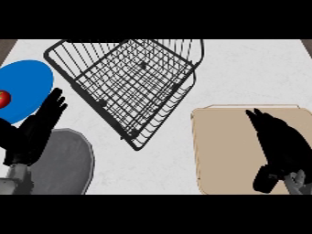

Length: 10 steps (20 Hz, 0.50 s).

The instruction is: Pick the eggplant from the tray and place it in the tiered basket

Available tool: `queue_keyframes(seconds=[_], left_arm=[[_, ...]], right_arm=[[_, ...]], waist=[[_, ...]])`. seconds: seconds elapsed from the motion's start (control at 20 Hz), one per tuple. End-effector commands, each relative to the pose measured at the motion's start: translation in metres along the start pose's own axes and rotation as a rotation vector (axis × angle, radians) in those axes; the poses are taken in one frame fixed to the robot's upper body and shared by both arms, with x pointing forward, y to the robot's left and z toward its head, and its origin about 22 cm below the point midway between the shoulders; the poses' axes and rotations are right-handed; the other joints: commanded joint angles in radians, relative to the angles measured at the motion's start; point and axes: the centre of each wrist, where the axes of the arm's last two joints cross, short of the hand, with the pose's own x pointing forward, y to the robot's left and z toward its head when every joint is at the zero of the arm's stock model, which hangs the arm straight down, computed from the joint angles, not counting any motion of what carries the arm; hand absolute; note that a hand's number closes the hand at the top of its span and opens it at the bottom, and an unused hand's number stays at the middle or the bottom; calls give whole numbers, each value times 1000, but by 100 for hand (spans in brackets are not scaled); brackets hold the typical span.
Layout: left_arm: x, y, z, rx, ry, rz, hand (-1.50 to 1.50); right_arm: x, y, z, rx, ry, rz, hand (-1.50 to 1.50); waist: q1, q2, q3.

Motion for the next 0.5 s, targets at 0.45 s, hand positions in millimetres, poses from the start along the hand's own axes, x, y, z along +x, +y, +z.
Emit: queue_keyframes(seconds=[0.45], left_arm=[[7,10,-1,6,2,-10,0]], right_arm=[[-22,60,-27,-42,138,66,-150]], waist=[[-7,0,1]])
